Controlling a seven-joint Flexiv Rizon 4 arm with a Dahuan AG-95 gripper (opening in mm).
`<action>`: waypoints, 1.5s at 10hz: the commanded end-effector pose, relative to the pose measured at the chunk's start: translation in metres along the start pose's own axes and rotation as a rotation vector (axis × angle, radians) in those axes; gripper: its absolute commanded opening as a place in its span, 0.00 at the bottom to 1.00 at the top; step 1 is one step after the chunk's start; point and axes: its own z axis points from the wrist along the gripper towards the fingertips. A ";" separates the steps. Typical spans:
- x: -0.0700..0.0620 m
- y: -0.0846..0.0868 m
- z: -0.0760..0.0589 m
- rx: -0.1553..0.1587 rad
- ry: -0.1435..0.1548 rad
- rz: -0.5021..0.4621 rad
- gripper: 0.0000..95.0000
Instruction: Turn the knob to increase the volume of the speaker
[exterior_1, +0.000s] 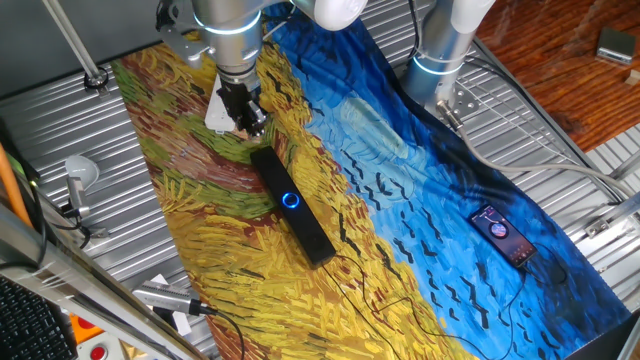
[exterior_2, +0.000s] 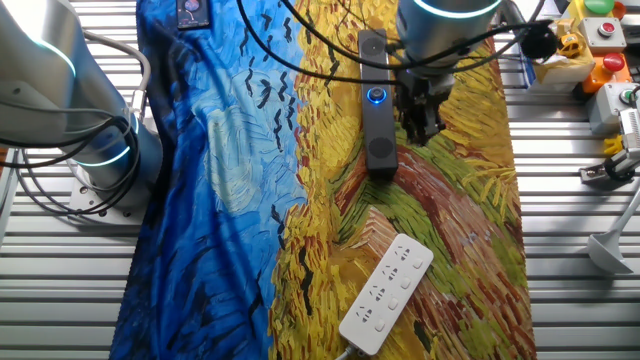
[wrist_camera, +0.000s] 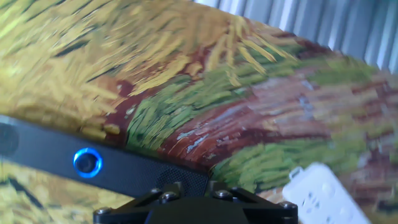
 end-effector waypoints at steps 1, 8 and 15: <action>0.000 0.000 0.000 0.007 0.003 -0.299 0.00; 0.000 0.000 -0.001 0.007 0.003 -0.465 0.00; 0.000 0.000 -0.001 -0.008 0.018 -0.580 0.00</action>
